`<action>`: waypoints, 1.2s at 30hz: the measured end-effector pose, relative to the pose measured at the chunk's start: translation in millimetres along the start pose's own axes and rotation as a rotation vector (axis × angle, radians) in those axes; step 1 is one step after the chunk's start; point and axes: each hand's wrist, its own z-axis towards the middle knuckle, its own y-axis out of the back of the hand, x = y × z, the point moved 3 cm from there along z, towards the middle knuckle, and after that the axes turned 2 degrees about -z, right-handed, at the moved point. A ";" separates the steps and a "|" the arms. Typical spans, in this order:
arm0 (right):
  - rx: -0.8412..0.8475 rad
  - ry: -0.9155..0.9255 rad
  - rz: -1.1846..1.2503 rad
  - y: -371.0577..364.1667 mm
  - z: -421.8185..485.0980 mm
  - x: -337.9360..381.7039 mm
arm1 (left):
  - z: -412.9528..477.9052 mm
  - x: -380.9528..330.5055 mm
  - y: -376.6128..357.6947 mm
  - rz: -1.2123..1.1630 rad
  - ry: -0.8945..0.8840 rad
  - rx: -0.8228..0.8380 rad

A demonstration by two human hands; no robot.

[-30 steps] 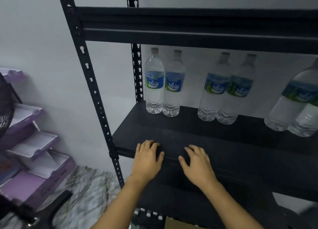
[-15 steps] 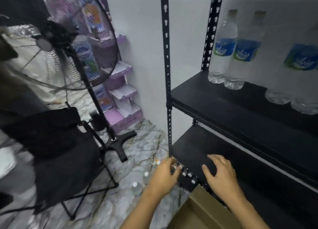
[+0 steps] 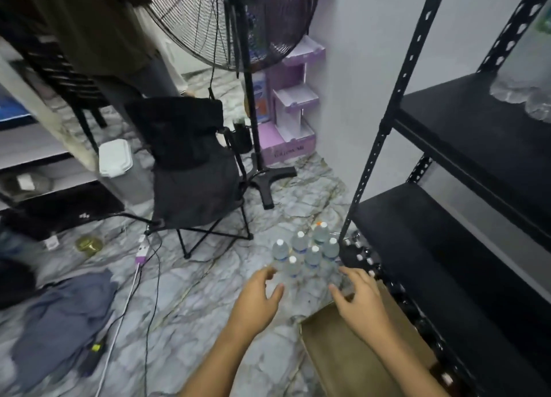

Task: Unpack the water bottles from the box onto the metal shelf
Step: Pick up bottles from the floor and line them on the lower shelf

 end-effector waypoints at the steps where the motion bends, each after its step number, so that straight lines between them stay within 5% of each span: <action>1: 0.004 0.000 0.000 -6.5 -2.8 3.4 | -1.8 5.5 2.0 -0.010 0.006 -0.001; 19: 0.067 -0.144 -0.036 -138.4 -46.6 8.9 | -2.3 135.1 5.6 -0.019 0.080 0.147; 36: -0.142 -0.077 0.065 -346.1 70.8 -187.0 | 146.4 319.3 -170.8 -0.100 -0.048 -0.003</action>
